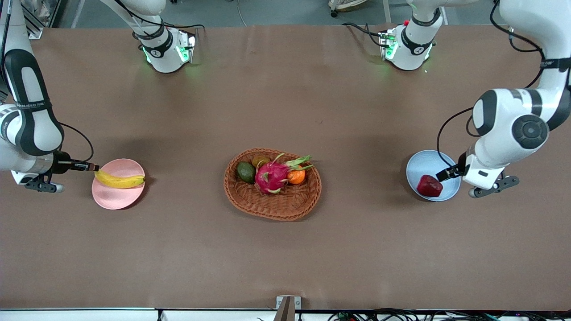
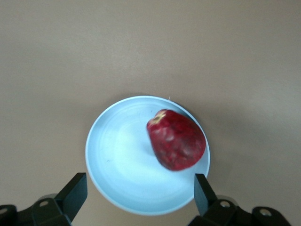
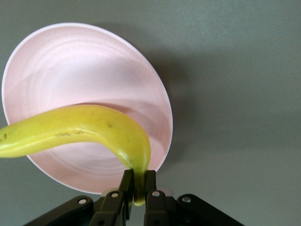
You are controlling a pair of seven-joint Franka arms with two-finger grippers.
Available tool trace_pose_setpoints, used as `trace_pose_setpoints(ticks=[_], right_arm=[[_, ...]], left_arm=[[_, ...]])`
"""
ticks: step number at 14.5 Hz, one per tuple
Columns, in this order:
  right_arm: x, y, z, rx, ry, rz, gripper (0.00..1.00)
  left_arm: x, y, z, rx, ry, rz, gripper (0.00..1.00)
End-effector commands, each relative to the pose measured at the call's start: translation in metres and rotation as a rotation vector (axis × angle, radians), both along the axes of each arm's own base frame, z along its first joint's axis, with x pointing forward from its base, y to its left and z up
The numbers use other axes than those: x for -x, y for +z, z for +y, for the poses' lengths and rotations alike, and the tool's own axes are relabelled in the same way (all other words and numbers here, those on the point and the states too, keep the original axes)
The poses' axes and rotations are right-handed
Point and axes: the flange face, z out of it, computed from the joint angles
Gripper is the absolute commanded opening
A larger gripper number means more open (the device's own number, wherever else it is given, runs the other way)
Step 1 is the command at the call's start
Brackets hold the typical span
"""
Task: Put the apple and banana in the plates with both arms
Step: 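Open both grippers, releasing the fruit, and lift both arms away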
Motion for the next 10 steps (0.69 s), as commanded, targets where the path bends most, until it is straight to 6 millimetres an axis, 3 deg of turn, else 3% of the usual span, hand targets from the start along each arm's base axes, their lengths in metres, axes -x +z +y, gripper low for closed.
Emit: trace_pose_setpoints(ticks=[1, 4, 8, 10], right_arm=[[0.003, 0.014, 0.006, -0.007, 0.013, -0.012, 1.00], [-0.015, 0.049, 0.006, -0.009, 0.032, -0.030, 1.00], [-0.054, 0.129, 0.031, -0.002, 0.107, -0.040, 1.00], [-0.064, 0.172, 0.055, 0.055, 0.088, -0.049, 1.00]], left_arm=[[0.006, 0.049, -0.001, 0.040, -0.030, -0.006, 1.00], [0.013, 0.107, 0.000, 0.068, -0.069, -0.025, 1.00], [0.012, 0.198, -0.005, 0.068, -0.081, -0.044, 1.00], [0.012, 0.235, -0.007, 0.108, -0.099, -0.064, 1.00]])
